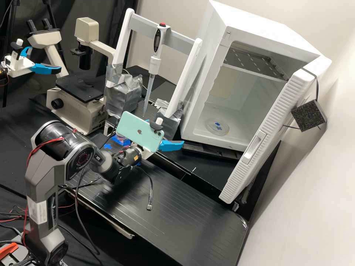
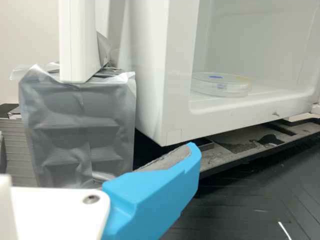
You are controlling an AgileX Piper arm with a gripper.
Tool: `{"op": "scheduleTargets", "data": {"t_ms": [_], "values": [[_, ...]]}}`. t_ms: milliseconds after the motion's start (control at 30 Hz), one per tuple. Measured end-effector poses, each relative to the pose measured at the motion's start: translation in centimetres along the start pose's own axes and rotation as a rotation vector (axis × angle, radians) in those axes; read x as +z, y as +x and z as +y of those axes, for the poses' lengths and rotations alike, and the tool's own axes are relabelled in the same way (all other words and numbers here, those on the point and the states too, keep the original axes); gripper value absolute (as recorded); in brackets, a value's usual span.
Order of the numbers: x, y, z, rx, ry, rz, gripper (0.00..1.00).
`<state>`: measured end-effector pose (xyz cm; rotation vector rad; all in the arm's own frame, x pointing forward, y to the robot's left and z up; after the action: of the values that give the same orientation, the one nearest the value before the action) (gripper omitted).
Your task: Close the door
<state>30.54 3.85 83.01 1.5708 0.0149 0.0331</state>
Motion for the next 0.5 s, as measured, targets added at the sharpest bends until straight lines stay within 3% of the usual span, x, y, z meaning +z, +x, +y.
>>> {"op": "scheduleTargets", "data": {"t_ms": [400,500], "values": [[1.1,-1.1,0.6,0.02,-0.006,-0.01,1.0],[1.9,-2.5,1.7,0.065,0.021,0.003,1.0]]}}
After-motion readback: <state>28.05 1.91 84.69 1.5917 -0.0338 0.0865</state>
